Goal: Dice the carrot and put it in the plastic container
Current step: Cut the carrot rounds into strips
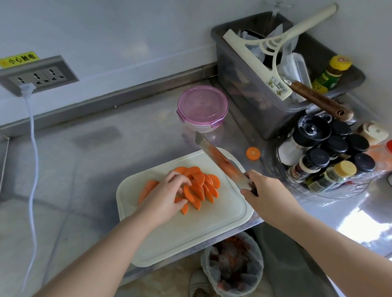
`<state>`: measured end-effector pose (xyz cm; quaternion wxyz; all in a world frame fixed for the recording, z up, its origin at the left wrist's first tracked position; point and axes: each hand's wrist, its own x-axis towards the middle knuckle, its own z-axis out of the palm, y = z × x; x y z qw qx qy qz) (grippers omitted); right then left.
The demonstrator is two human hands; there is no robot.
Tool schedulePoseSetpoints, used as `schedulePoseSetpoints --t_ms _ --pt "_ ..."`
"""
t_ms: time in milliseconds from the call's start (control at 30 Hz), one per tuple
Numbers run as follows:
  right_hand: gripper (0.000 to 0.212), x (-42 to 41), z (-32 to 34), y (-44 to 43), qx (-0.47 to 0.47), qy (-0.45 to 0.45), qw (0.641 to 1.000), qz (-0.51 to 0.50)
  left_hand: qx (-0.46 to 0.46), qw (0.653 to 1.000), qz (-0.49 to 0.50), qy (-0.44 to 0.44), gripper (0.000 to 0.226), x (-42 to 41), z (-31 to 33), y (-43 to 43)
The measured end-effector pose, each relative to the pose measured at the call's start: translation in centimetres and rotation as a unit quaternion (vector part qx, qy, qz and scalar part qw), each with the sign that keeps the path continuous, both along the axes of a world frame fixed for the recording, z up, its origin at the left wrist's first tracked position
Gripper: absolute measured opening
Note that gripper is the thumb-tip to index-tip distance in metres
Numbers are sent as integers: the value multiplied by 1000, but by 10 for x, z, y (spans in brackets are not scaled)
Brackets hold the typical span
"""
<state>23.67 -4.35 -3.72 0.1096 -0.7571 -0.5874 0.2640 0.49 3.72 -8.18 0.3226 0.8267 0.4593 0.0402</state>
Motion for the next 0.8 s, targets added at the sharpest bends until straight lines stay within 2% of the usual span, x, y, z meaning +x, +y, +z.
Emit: schedulePoseSetpoints --t_ms 167,300,433,500,600,700,800 --pt "17 -2 1 1 -8 7 1000 1 53 993 -68 75 25 -1 -6 1" --pt "16 0 1 2 -4 5 1000 0 75 995 -38 59 15 6 -5 13" --pt "9 3 2 1 -2 11 1000 -1 85 995 5 55 20 9 1 22" --pt "7 3 3 1 -3 14 1000 2 95 994 28 45 15 8 1 21" --pt "6 3 2 1 -3 15 1000 4 75 995 -17 63 6 6 -2 15" --pt "11 4 1 1 0 11 1000 3 52 993 -40 95 18 8 0 7" --pt "15 4 -1 1 -1 12 1000 3 76 985 -50 149 31 17 3 3"
